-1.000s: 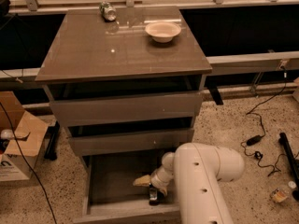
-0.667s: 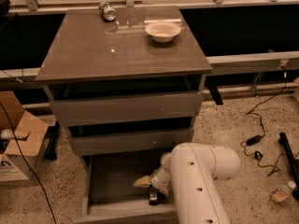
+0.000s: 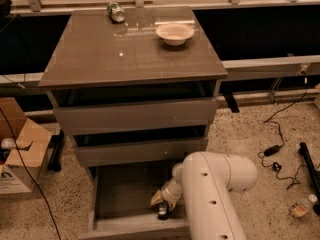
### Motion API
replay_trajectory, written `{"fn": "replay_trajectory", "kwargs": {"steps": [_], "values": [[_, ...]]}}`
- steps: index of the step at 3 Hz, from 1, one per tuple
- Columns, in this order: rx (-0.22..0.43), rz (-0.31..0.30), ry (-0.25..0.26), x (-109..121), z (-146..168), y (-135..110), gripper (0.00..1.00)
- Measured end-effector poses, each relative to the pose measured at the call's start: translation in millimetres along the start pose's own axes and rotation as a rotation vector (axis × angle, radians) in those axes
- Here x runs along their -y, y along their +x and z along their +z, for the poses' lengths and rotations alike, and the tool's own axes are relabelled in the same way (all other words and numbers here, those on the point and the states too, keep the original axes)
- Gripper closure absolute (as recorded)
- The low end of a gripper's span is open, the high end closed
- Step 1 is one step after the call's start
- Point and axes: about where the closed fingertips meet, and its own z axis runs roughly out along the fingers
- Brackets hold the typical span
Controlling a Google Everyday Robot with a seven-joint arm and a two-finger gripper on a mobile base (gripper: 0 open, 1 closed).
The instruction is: Pick redbull can from bottom drawer and place on counter
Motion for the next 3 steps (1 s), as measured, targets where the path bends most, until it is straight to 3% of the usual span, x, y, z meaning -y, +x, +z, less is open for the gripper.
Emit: {"fn": "replay_trajectory", "kwargs": {"steps": [2,3], "values": [[-0.017,0.020,0.009,3.9,10.8,-3.0,0.89],[0.009,0.038,0.016,4.3,7.8,-3.5,1.00]]}}
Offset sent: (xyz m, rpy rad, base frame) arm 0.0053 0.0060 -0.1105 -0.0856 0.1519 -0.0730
